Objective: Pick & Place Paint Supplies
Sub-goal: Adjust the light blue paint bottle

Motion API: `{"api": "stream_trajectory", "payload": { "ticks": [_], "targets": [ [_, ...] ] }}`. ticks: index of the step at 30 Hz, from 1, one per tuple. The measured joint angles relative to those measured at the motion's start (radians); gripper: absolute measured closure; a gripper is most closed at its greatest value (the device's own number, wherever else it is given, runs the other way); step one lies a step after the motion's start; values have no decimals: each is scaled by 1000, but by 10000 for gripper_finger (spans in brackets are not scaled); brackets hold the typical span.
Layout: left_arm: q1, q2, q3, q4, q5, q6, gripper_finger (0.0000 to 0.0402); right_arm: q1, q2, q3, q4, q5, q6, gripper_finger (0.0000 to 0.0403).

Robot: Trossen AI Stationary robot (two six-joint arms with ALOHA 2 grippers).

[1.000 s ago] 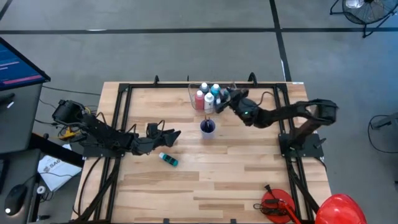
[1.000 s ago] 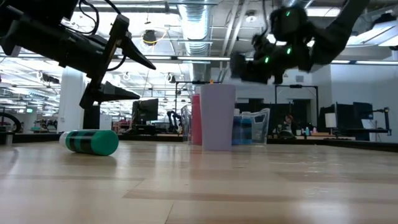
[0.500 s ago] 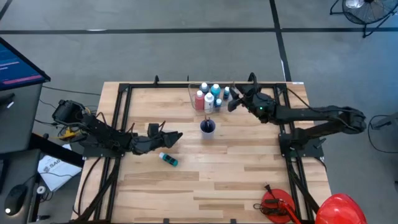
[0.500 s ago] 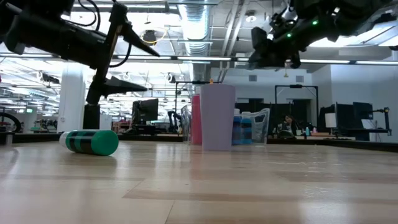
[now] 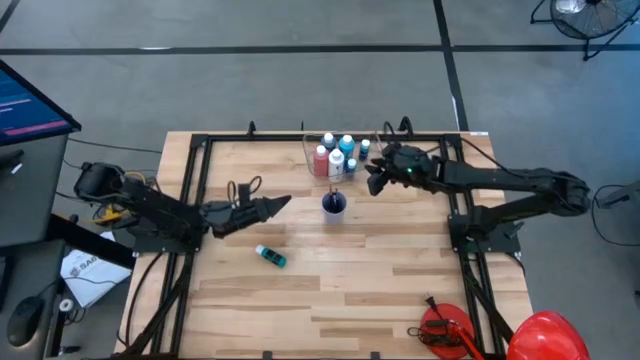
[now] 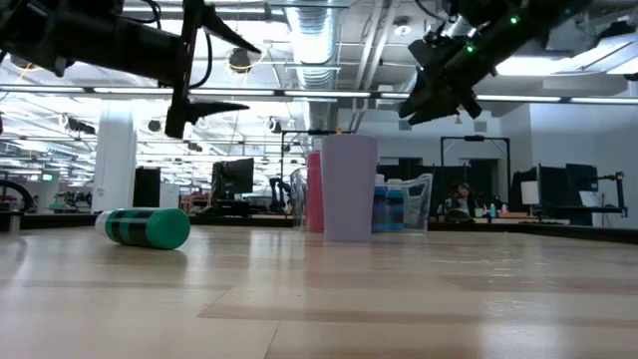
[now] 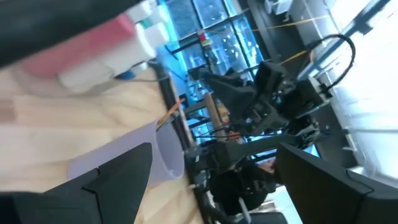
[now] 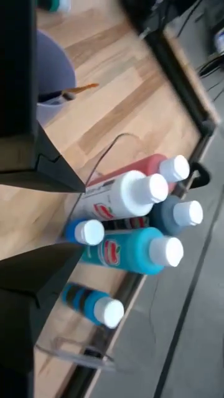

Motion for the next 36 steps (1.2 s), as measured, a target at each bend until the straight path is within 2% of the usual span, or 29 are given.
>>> {"api": "stream_trajectory", "payload": {
  "ticks": [8,13,17,21,23,26,30,32,36],
  "targets": [
    [109,-111,0,-2,89,96,66,-78,96,238,-244,-6,-15,283],
    [182,-166,0,-2,142,155,66,-191,217,452,-439,-87,27,315],
    [257,-199,0,-3,274,196,66,-300,348,640,-594,-223,30,341],
    [345,-210,0,-3,462,201,66,-400,486,833,-751,-423,-13,350],
    [386,-210,0,-5,544,200,66,-437,551,929,-862,-484,-40,352],
    [433,-210,0,-5,620,198,66,-482,642,1071,-1048,-504,-42,356],
    [486,-210,0,-4,670,203,66,-521,745,1222,-1218,-514,-26,360],
    [509,-210,0,-3,681,200,66,-533,790,1286,-1275,-546,-77,360],
    [541,-212,0,-2,728,205,66,-534,863,1368,-1333,-571,-295,357]
  ]
}}
